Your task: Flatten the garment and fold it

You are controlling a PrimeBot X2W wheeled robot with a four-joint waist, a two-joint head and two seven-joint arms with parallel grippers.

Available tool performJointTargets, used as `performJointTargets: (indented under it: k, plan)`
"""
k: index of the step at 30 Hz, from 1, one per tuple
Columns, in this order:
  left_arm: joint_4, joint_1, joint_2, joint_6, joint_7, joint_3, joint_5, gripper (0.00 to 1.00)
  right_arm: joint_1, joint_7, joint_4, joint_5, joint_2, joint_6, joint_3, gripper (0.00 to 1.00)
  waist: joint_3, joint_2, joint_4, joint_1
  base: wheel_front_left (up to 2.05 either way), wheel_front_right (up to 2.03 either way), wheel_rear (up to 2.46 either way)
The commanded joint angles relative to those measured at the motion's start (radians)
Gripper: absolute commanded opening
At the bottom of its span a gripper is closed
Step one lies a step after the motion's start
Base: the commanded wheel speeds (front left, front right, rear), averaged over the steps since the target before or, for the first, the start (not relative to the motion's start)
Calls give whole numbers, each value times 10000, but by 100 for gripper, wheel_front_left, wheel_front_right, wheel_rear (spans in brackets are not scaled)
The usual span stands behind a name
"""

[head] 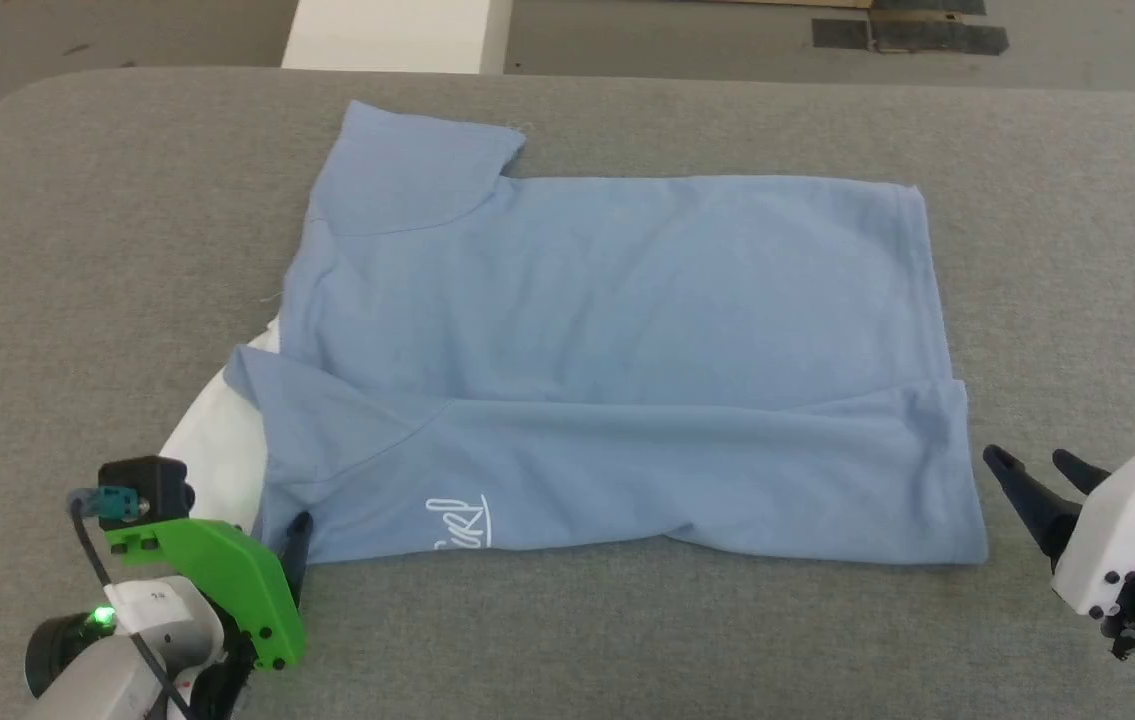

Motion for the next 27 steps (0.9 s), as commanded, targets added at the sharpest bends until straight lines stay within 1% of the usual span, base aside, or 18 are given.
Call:
performJointTargets:
  k: [1, 4, 5, 6, 7, 8, 11, 13, 15, 20, 23, 27]
  plan:
    - [313, -120, -115, -114, 60, -78, -50, 100, 145, 55, -93, -51, 68, -15, 20, 100, 93, -1, -158, 0, 0, 0, 0]
    - [839, -119, -310, -218, 347, -258, -246, 100, 286, 152, -194, -229, 21, -15, 67, 100, 93, -1, -221, 0, 0, 0, 0]
    - [980, -112, -392, -247, 447, -310, -330, 94, 366, 199, -262, -321, -35, -15, 90, 100, 93, -1, -213, 0, 0, 0, 0]
    - [1073, -109, -432, -277, 509, -355, -369, 77, 434, 241, -329, -405, -86, -15, 116, 100, 90, -1, -201, 0, 0, 0, 0]
    - [1155, -102, -497, -323, 524, -353, -448, 4, 517, 304, -427, -504, -153, -15, 182, 100, 86, -1, -184, 0, 0, 0, 0]
    - [1206, -77, -539, -396, 555, -360, -532, 0, 599, 386, -525, -576, -188, -15, 259, 100, 80, -1, -165, 0, 0, 0, 0]
    - [1139, -55, -594, -524, 324, -180, -667, 0, 801, 636, -798, -1008, -364, -15, 555, 100, 79, -1, -86, 0, 0, 0, 0]
    - [955, -3, -540, -507, 48, 55, -701, 0, 822, 665, -902, -1393, -469, -15, 867, 100, 100, -1, -63, 0, 0, 0, 0]
    - [601, 79, -493, -483, -205, 296, -764, 0, 797, 734, -752, -1612, -483, -15, 1249, 100, 116, -1, -29, 0, 0, 0, 0]
    - [-373, 374, -287, -263, -456, 507, -676, 0, 432, 663, 82, -2208, -528, -15, 1878, 100, 185, -1, 118, 0, 0, 0, 0]
    - [-772, 462, -249, -143, -459, 486, -613, 0, 159, 497, 696, -2638, -483, -15, 1951, 100, 242, -1, 225, 0, 0, 0, 0]
    - [-1036, 504, -229, -33, -453, 449, -544, 0, -98, 399, 1471, -2707, -421, -15, 2294, 100, 322, -1, 326, 0, 0, 0, 0]
